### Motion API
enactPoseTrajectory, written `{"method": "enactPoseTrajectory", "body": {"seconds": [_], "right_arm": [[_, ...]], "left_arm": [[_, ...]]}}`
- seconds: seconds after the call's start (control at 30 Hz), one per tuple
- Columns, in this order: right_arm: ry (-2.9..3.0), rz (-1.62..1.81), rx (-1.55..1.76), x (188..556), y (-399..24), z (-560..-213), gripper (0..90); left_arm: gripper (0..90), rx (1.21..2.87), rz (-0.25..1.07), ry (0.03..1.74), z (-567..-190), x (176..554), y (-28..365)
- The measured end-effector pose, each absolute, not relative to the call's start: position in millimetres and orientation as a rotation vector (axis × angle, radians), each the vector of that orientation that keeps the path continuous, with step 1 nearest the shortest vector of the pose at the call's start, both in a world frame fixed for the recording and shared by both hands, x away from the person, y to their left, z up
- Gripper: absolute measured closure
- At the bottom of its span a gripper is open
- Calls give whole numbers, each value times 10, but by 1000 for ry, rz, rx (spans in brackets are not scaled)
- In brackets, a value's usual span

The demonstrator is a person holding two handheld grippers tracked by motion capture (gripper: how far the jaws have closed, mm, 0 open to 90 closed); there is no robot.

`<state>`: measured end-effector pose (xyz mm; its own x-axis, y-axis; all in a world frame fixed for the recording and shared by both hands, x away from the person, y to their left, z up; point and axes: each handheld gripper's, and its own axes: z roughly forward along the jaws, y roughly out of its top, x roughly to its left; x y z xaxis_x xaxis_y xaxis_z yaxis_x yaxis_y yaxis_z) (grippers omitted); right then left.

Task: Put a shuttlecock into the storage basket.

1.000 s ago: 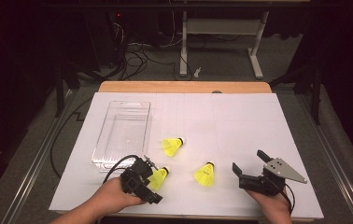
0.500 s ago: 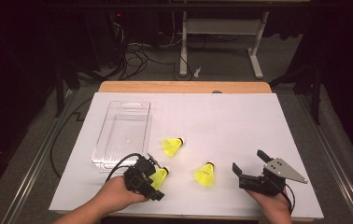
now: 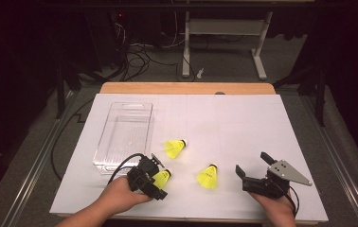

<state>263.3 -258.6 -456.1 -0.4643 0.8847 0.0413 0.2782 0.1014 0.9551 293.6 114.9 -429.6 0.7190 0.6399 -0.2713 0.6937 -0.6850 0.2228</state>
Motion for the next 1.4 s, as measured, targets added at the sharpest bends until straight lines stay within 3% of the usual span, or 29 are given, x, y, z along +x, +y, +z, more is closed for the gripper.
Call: {"method": "enactPoseTrajectory", "body": {"seconds": [0.17,1.4], "right_arm": [[1816,1377,1133,2633,-2582,-4562,2],[1818,1375,1132,2632,-2580,-4562,2]], "left_arm": [[413,2620,-239,1049,-4304,2940,1146],[837,2580,-228,1083,-4356,2929,1179]]}}
